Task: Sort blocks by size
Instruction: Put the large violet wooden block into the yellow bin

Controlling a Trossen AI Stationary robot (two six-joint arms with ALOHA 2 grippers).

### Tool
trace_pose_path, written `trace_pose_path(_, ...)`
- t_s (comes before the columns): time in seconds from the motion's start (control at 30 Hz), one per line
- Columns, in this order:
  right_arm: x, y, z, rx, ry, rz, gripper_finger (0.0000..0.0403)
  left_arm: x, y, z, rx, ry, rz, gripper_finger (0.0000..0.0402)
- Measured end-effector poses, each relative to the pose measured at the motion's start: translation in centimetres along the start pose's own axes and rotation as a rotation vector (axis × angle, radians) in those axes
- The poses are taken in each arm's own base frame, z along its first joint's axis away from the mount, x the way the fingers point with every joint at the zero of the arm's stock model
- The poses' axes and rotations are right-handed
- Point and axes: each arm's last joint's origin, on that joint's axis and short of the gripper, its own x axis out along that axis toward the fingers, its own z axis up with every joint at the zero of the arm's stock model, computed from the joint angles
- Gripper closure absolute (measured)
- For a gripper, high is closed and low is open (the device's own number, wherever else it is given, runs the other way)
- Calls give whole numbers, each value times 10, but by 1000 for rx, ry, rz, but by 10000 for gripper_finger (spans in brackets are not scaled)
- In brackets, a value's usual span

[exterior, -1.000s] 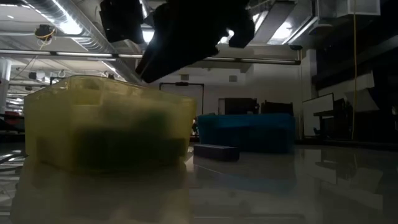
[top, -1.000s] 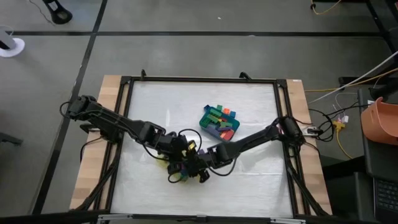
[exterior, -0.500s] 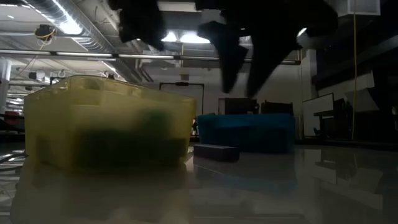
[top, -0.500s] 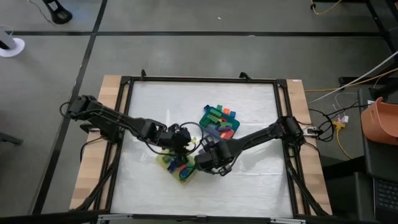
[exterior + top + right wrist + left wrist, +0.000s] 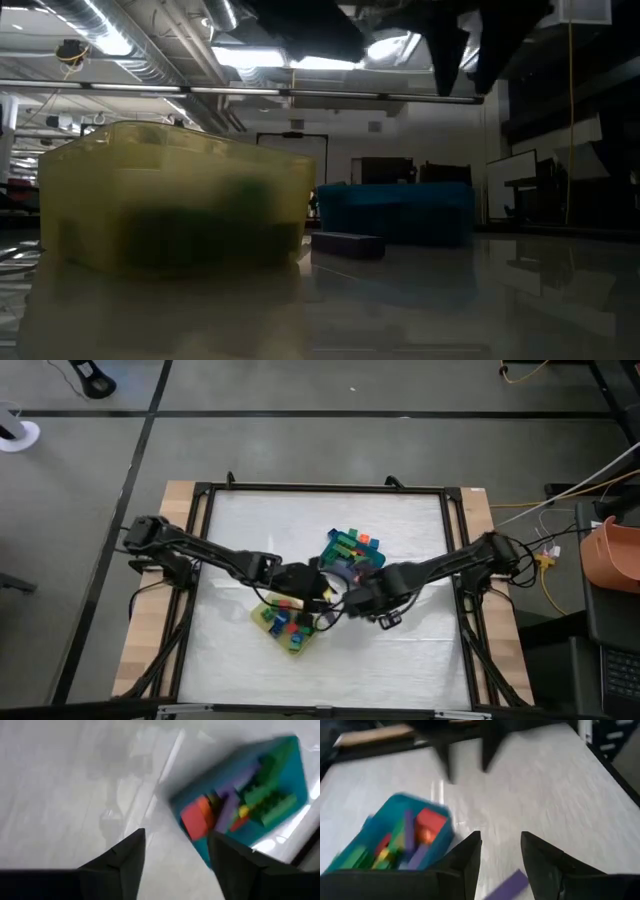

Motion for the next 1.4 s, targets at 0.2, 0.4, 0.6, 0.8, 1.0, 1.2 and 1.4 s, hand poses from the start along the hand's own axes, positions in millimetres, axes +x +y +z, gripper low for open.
trace_pose_path(0.2, -14, 1, -40, 105, -94, -35, 194, 31, -6, -12, 152, -3, -75, 275)
trace_pose_path(0.4, -15, 4, -71, 186, -203, -59, 194, 48, -3, -26, 286, 57, -112, 275)
trace_pose_path(0.6, -4, 9, -85, 224, -285, -69, 194, 59, 18, -36, 248, 90, -109, 275)
trace_pose_path(0.8, 17, 12, -73, 338, -419, -38, 194, 51, 22, -29, 117, 67, -114, 275)
trace_pose_path(1.0, 39, 17, -51, 476, -564, 88, 194, 30, 27, -17, 105, 44, -95, 275)
trace_pose_path(1.2, 59, 23, -35, 486, -544, 219, 194, 2, 35, -12, 44, 96, -31, 275)
trace_pose_path(1.4, 78, 28, -13, 459, -603, 325, 194, -10, 35, -16, -60, 170, -25, 275)
